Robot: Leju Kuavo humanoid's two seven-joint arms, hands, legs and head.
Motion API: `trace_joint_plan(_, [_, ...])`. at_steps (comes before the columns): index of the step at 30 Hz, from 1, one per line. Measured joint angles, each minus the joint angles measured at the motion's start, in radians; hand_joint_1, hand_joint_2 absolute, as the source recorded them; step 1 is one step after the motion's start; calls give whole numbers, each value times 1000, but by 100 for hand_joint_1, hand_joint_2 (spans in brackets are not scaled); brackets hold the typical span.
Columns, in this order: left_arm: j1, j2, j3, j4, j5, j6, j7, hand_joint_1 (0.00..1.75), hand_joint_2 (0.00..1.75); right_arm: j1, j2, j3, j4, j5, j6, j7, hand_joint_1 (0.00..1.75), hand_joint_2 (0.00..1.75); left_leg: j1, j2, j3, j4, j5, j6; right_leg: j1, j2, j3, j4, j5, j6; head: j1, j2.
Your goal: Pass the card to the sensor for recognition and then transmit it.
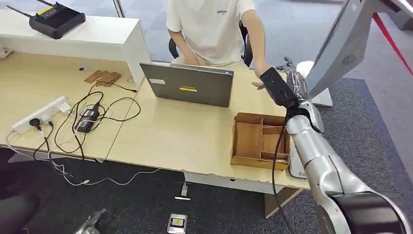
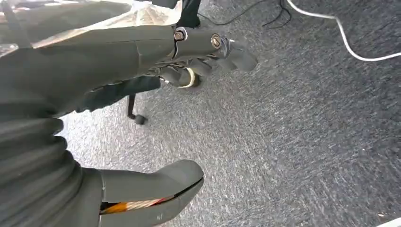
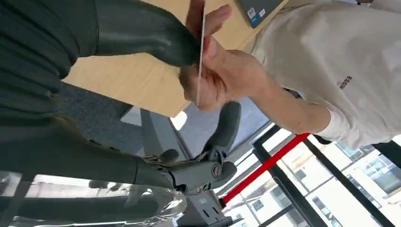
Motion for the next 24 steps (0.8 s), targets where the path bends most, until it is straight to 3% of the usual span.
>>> trace_joint_plan(7, [-8,0,-2,0,-1,-13,-3,0,175,-48,4,-1,12,-102,-21,-86,0,175,0,0,0,0,0,0,0,0,0,0,1,0,0,0])
trace_joint_plan(12, [-7,2,-2,0,11,-6,-7,0,175,-88,5,-13,5,-249,22,-163,0,175,0,0,0,0,1,0,0,0,0,0,1,0,0,0])
trace_joint_plan(18, [10,11,8,0,50,23,-17,0,175,-120,-4,-53,-39,-515,233,-192,0,175,0,0,0,0,1,0,0,0,0,0,1,0,0,0])
trace_joint_plan(24, [38,22,24,0,75,48,-25,0,175,-89,-26,-54,-105,-586,327,-180,0,175,0,0,0,0,1,0,0,0,0,0,1,0,0,0])
